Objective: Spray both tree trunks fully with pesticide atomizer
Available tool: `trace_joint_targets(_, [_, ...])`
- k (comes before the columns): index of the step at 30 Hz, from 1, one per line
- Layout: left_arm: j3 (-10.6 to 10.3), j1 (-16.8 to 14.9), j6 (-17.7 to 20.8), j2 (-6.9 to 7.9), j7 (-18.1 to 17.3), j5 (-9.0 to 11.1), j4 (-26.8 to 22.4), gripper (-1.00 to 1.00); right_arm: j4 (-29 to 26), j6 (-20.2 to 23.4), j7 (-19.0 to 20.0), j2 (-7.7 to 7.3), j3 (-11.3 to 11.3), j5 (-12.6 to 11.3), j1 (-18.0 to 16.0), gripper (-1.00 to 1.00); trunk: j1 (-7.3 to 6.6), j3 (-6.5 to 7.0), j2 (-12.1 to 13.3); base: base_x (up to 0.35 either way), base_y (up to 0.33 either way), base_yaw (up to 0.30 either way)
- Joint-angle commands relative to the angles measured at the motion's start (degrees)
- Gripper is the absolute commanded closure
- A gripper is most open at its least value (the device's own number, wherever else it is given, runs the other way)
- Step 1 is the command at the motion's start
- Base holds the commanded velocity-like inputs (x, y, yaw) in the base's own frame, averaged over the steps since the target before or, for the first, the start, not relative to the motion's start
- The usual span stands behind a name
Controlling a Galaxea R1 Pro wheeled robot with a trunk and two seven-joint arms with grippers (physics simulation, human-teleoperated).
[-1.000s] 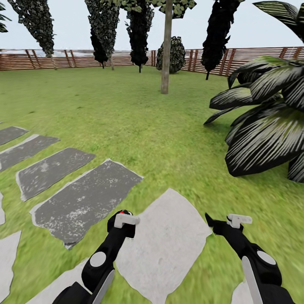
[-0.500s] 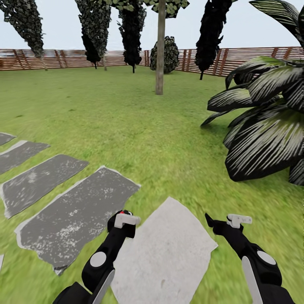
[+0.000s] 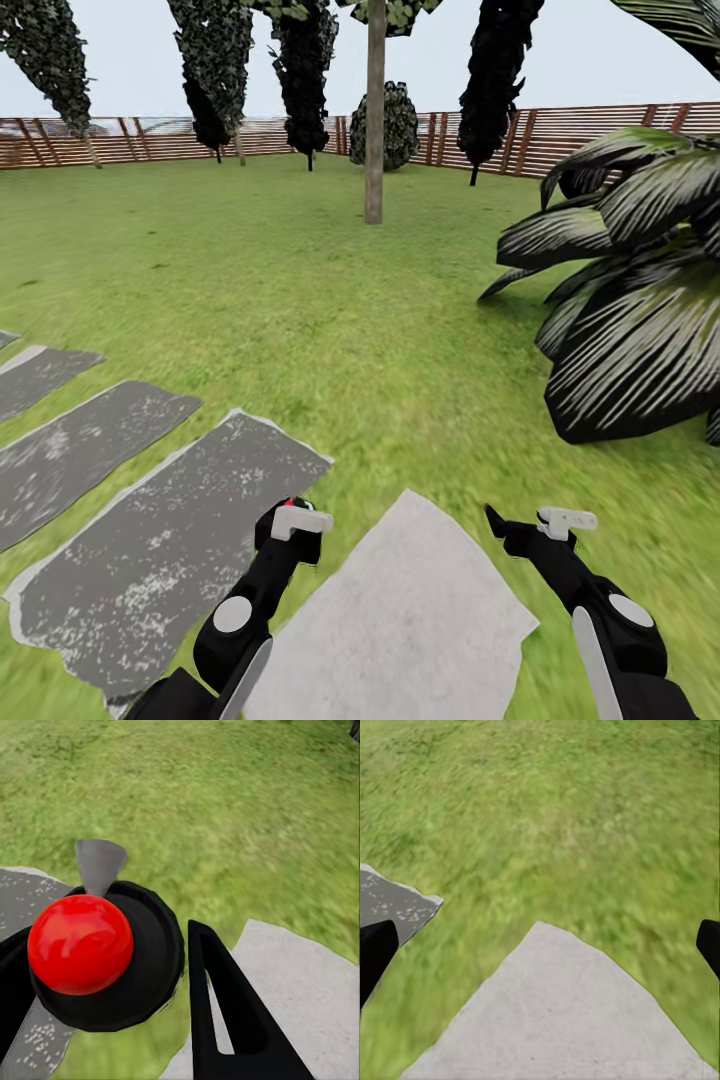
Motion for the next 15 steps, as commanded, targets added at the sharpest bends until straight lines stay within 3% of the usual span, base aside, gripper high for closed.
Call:
trace_joint_targets(1, [-0.19,-0.06,0.22,0.07,0.68,0.43,-0.07,1.0,-0.07,0.38,0.2,0.06,-0.16,-0.55,-0.04,-1.0,0.03,-0.05,-0.02,0.332,0.089,-0.002])
trace_joint_targets(15, [-0.19,-0.06,0.22,0.07,0.65,0.5,-0.07,1.0,-0.08,0.44,0.17,0.06,-0.1,-0.55,-0.04,-1.0,0.03,0.12,-0.02,0.332,0.089,0.0])
